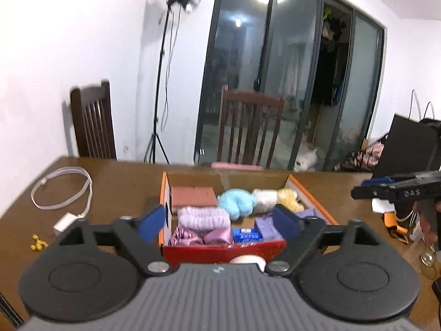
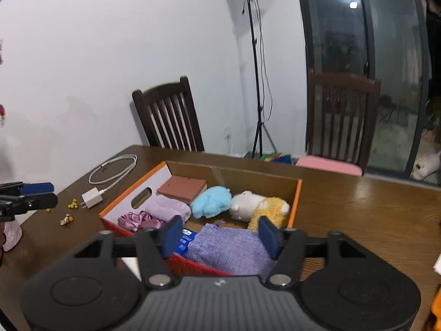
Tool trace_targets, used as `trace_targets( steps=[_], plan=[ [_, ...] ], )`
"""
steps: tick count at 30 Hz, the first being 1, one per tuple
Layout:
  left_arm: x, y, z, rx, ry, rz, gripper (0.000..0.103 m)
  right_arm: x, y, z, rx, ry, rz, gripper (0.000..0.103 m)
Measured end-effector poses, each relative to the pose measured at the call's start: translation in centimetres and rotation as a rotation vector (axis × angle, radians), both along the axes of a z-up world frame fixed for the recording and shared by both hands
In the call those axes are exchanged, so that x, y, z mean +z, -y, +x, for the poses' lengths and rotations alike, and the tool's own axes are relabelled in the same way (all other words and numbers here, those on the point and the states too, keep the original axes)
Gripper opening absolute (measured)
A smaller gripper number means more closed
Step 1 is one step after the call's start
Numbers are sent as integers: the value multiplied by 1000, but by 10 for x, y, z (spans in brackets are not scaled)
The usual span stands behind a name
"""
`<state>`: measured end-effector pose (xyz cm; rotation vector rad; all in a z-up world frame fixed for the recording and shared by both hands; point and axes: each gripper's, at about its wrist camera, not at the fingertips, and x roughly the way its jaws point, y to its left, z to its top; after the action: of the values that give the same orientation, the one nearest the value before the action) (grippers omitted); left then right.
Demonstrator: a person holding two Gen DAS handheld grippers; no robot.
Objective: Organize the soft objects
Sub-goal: 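Move both tools back toward the white foam wedge and wrapped snack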
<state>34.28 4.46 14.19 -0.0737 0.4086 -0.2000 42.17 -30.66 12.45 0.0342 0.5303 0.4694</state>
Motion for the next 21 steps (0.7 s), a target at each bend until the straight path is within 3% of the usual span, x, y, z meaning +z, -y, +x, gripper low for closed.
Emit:
trace_targets(
  steps=[5,10,16,21],
  plan=[
    [11,10,-31,14,68,29,100,14,7,-40,-11,58,10,81],
    [-6,21,-66,55,74,32,101,3,12,-82,-21,108,23,84],
    [-52,39,-136,50,49,-36,103,-47,8,-153,-12,171,-3,85],
    [-95,69,-187,6,17,-4,103,-98,13,-209,0,139,-11,85]
  ],
)
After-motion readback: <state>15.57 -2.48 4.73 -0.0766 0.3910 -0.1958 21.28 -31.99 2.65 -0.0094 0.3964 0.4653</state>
